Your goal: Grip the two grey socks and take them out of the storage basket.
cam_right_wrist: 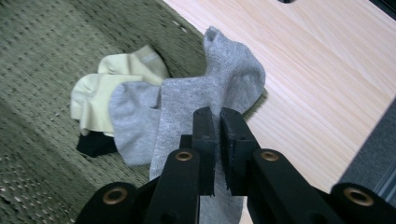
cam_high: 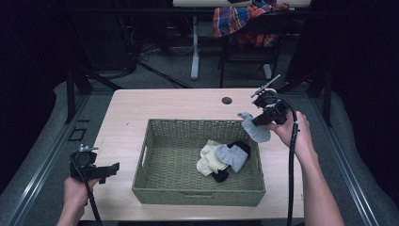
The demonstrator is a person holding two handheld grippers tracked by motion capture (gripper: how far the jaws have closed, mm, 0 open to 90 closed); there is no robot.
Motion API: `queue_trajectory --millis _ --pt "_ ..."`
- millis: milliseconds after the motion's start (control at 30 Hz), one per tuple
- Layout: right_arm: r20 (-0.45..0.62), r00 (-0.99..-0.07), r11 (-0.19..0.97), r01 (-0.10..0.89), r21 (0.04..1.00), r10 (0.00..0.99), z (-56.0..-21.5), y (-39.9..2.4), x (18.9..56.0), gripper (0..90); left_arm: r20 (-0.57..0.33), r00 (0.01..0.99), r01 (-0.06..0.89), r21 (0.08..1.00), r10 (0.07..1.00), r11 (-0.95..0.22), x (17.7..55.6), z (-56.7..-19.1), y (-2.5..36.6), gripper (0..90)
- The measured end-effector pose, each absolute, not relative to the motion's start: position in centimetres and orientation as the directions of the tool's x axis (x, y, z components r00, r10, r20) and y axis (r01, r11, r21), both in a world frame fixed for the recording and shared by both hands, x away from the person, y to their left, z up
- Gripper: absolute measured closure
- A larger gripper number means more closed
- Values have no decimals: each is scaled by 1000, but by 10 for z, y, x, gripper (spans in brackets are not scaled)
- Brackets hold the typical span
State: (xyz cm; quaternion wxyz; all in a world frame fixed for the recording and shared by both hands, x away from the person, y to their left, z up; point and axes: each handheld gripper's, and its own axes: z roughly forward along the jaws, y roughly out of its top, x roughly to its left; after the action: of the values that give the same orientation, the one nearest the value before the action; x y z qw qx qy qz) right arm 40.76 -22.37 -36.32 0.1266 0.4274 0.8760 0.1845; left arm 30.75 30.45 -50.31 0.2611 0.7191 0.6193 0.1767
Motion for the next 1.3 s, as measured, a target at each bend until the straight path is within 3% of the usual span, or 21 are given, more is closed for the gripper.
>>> queue_trajectory --millis 600,1300 --pt "-38 -458 425 788 446 888 -368 -294 412 852 -73 173 799 594 982 -96 308 -503 304 28" --pt "-11 -368 354 885 302 930 -438 -325 438 853 -73 173 798 594 982 -96 308 -503 304 28"
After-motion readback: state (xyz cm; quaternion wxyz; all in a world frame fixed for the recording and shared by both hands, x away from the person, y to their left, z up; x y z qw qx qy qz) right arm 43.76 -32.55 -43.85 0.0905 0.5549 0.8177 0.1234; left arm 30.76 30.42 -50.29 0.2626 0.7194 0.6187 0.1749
